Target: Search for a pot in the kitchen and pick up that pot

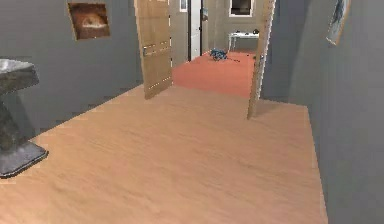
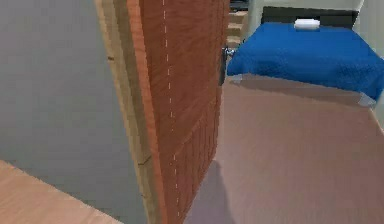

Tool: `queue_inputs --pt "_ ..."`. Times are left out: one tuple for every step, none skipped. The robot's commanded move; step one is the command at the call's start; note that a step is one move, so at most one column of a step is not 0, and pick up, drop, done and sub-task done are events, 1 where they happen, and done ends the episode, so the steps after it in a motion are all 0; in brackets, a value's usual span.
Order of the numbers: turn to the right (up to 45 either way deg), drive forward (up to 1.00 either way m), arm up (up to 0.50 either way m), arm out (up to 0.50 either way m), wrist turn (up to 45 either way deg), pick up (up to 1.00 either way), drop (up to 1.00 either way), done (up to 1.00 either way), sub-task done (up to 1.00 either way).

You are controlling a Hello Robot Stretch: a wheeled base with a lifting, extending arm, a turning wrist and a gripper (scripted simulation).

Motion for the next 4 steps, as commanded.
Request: queue_inputs --pt "0.0 1.0 0.0 0.0 0.0 0.0 0.0 0.0 0.0" --pt "3.0 0.0 0.0 0.0 0.0 0.0 0.0 0.0 0.0" --pt "0.0 1.0 0.0 0.0 0.0 0.0 0.0 0.0 0.0" --pt "0.0 0.7 0.0 0.0 0.0 0.0 0.0 0.0 0.0"
